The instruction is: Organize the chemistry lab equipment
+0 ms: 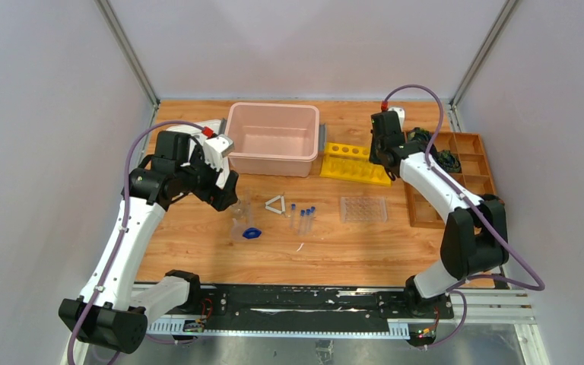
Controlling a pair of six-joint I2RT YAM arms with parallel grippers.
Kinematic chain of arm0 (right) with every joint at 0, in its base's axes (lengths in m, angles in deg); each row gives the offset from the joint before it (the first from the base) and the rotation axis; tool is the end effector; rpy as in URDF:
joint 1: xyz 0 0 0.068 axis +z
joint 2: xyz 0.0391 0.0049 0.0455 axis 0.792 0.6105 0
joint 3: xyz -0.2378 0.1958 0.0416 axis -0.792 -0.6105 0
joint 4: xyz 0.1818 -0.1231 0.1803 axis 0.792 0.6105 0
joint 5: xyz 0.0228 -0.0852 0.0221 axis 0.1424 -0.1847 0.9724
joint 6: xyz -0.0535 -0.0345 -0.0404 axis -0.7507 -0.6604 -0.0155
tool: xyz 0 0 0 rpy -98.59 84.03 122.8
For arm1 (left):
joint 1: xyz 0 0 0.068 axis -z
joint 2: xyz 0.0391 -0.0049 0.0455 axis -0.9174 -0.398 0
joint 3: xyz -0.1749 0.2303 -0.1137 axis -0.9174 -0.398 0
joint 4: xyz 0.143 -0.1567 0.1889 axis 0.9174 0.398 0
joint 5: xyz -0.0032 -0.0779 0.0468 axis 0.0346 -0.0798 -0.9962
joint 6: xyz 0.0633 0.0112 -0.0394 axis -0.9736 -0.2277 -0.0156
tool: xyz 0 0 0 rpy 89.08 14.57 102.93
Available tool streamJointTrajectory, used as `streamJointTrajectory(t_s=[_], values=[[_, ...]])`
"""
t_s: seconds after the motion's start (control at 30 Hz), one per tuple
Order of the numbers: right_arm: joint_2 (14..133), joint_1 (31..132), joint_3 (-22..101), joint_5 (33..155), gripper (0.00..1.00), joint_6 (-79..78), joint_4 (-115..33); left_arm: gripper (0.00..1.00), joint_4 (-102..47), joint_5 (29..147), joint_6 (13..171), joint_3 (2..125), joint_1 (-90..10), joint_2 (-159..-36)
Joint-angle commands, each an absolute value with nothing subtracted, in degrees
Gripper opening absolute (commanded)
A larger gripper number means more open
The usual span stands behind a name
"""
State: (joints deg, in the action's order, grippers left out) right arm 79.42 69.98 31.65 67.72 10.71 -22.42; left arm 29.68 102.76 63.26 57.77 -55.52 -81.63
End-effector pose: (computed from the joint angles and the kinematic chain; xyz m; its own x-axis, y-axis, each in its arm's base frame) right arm 0.3721 0.0970 0.2988 -0.5839 0.1266 -0.8019 0.1381 0.9889 0.0556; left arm 0.2055 -0.0655 0.3671 -0.5767 0.3876 -0.7191 0.6278 0.7735 -0.0866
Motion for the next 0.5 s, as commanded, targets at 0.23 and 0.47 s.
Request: streamJointTrajectory(t_s=[0.23, 0.47], values=[[81.50, 69.07, 29.93, 66.67, 0.00, 11.22, -23.87, 1.00, 28.95, 103.04, 63.73, 58.92, -55.38, -81.42], [80.95, 69.07, 28.84, 67.94, 0.00, 11.42, -25.06, 1.00, 28.96, 102.96, 63.64, 59.25, -55.38, -81.33]])
